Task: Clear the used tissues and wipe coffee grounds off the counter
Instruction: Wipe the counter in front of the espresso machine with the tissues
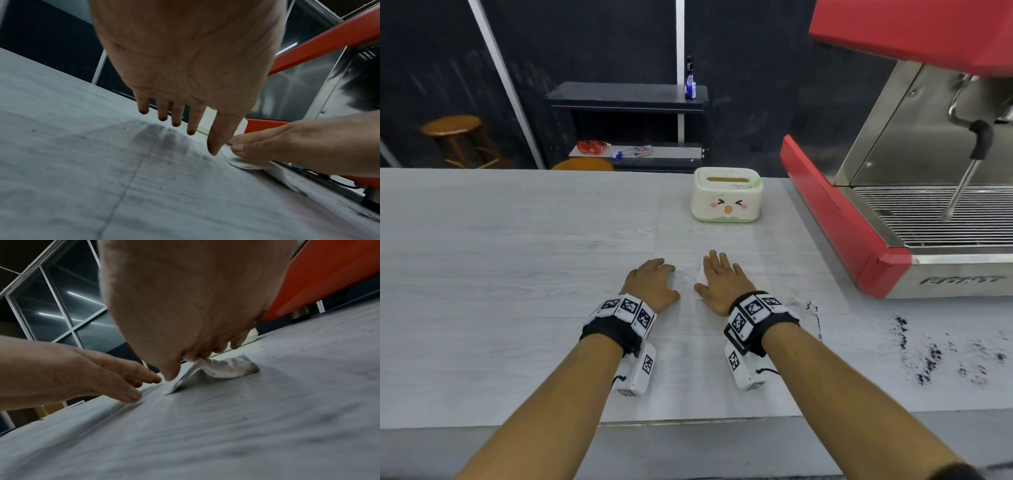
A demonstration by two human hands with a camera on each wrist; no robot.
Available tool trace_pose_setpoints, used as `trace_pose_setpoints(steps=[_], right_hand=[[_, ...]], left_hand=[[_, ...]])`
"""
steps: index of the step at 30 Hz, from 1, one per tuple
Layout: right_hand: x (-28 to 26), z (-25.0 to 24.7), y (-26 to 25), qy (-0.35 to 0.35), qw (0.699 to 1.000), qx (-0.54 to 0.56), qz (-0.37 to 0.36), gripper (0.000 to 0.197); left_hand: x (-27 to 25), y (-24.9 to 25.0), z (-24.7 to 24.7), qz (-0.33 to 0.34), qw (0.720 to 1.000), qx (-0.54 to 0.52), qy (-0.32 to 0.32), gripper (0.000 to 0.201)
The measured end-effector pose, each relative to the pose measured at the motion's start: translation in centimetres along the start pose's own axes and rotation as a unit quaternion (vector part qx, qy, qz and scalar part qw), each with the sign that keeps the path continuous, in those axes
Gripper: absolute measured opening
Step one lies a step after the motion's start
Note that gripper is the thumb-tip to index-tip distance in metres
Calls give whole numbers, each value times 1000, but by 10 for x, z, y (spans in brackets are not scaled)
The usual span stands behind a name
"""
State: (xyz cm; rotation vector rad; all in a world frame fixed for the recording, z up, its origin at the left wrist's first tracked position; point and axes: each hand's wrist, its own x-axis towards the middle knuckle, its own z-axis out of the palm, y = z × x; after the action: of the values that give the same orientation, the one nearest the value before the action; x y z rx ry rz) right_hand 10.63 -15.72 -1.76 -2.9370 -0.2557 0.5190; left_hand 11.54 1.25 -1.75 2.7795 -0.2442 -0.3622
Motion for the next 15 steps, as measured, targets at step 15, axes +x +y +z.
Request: trace_pose_setpoints(steps=[15], right_hand=[[9, 11, 25, -13, 1000, 16, 18, 71]], left_hand=[[2, -6, 9, 9, 1000, -1, 2, 71]])
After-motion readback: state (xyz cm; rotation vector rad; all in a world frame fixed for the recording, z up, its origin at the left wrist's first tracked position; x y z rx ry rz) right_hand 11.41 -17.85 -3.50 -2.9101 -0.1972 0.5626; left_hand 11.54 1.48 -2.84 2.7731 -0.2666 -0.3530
